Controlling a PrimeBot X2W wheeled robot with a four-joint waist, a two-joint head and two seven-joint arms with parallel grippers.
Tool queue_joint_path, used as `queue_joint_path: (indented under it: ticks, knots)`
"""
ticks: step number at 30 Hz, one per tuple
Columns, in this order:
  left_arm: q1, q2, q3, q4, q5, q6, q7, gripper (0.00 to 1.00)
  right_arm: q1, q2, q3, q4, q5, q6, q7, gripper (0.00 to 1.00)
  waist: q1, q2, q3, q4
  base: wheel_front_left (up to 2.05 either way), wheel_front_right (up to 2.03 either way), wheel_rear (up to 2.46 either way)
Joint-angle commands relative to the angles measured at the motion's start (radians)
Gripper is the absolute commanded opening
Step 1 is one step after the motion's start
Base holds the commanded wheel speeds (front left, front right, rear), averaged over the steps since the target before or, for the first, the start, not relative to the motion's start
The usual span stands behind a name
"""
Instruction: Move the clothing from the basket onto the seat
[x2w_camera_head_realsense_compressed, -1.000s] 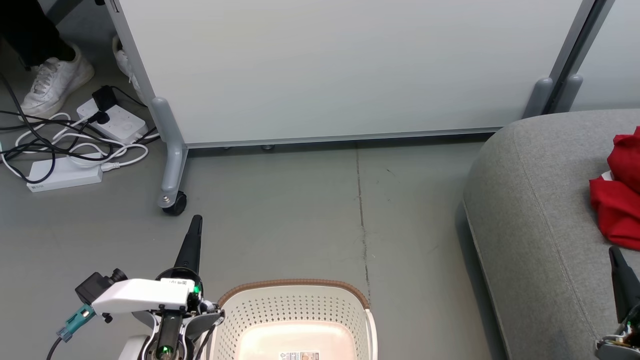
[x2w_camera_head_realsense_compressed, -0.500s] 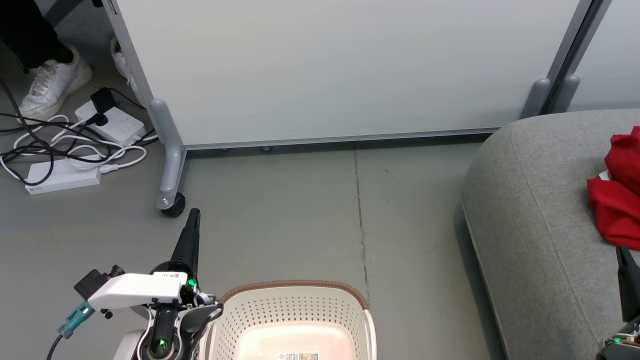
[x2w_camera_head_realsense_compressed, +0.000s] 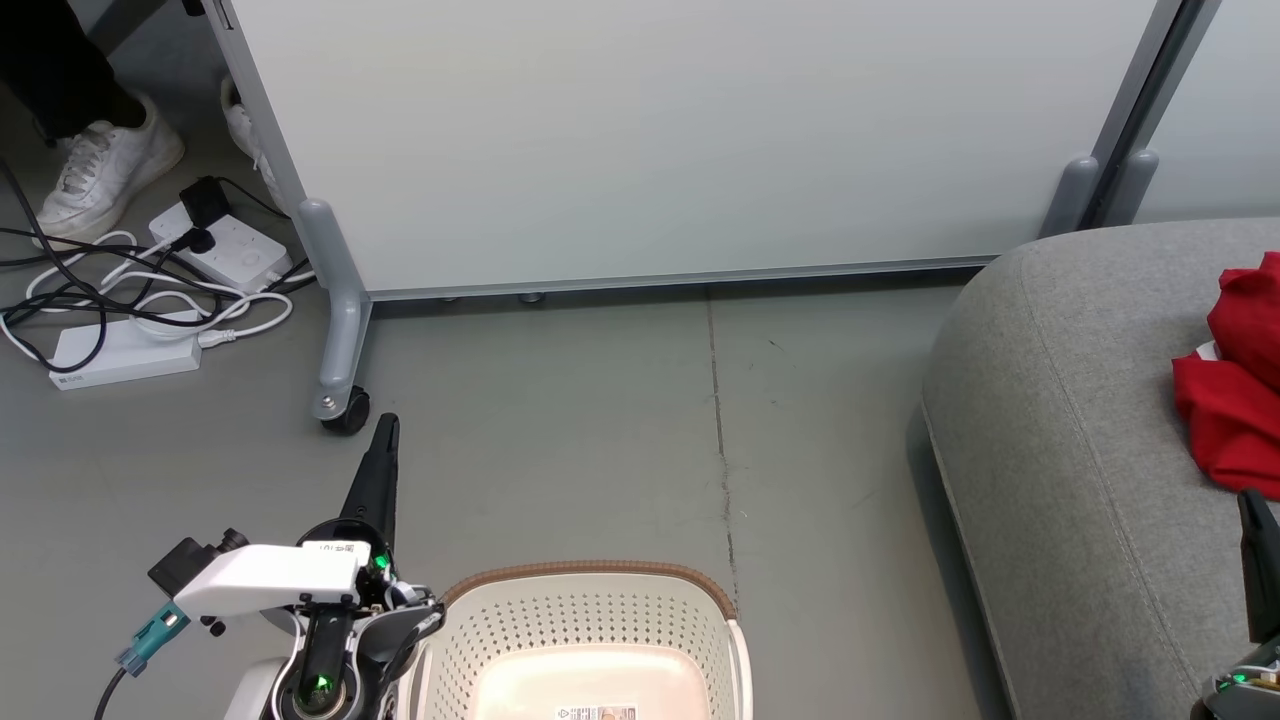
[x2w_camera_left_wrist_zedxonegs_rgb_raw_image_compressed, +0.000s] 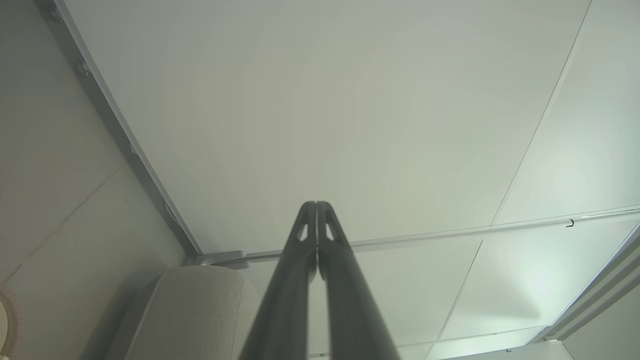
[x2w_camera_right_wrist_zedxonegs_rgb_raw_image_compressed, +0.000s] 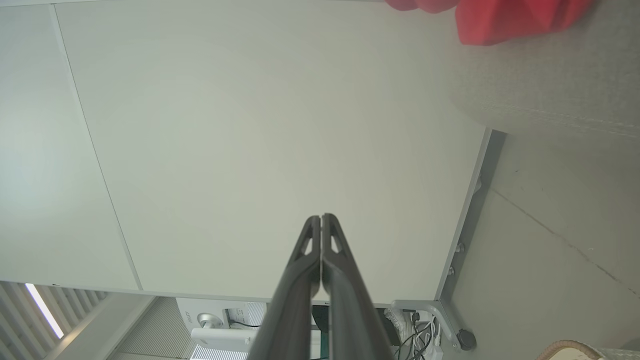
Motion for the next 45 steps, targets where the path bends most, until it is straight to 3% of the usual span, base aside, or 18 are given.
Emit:
queue_joint_path:
  ticks: [1,45]
  knots:
    - [-0.018,0.005,0.004,0.002,-0.001,-0.005,0.001,0.00,-0.008,-0.008,0.001,-0.006,0.005,0.002,-0.001,0.00,0.0000,0.0000,0.000,0.000,0.00,0.00,0.00]
    - [-0.018,0.004,0.005,0.002,0.000,-0.005,0.002,0.00,0.001,-0.023,0.021,-0.008,0.023,0.002,-0.019,0.00,0.0000,0.0000,0.000,0.000,0.00,0.00,0.00]
